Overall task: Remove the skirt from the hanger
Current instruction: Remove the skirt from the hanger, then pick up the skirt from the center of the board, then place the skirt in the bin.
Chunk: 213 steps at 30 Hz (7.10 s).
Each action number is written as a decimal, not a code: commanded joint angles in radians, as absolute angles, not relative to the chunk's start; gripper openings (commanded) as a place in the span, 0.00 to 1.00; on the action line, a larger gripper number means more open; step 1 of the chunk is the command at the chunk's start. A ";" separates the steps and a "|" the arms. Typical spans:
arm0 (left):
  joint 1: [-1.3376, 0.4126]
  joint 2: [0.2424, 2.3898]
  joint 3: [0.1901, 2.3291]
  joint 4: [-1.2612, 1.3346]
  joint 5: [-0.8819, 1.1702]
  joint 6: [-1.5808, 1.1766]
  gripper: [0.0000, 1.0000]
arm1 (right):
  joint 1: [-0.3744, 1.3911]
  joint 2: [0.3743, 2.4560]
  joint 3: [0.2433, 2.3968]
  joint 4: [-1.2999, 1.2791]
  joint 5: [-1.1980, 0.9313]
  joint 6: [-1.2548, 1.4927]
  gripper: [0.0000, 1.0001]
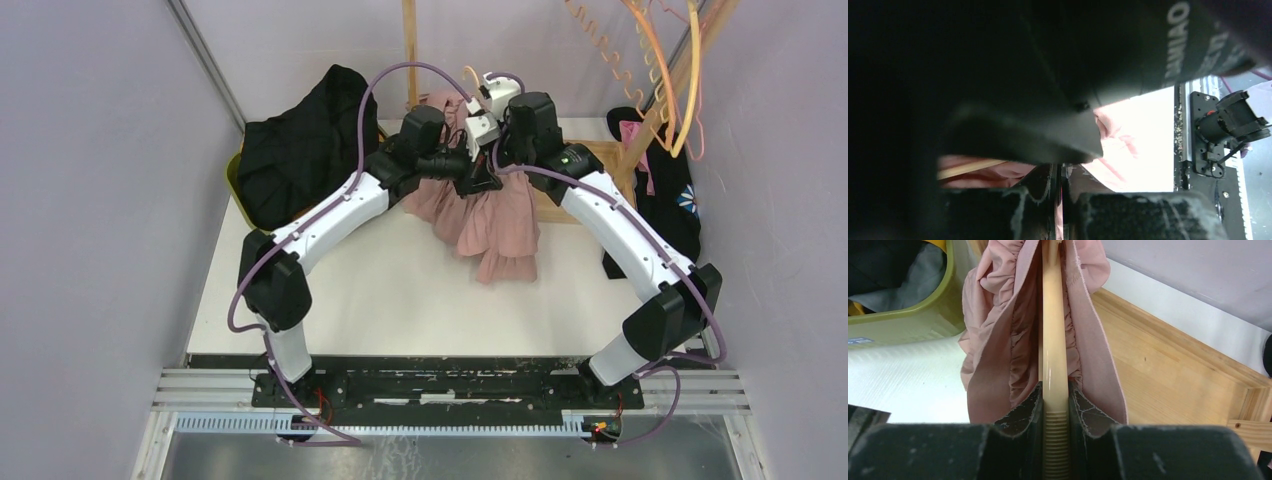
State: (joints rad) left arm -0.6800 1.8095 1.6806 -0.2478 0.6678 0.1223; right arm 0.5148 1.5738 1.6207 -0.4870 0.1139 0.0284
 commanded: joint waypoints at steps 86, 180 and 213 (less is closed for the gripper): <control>-0.551 1.865 2.102 -0.593 0.245 0.245 0.03 | 0.350 1.293 1.657 -0.661 0.179 0.137 0.01; -0.060 1.655 2.079 -0.446 -0.159 0.173 0.03 | 0.348 1.330 1.635 -0.617 0.283 0.011 0.01; 0.016 1.935 1.605 -0.308 0.216 -0.027 0.03 | 0.299 1.669 2.146 -0.547 0.320 -0.019 0.01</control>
State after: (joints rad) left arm 0.0364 1.9495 1.6463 -0.3183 0.1410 0.0109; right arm 0.3099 1.6638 2.0583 -0.6319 0.3168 -0.0246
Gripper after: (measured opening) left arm 0.070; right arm 0.232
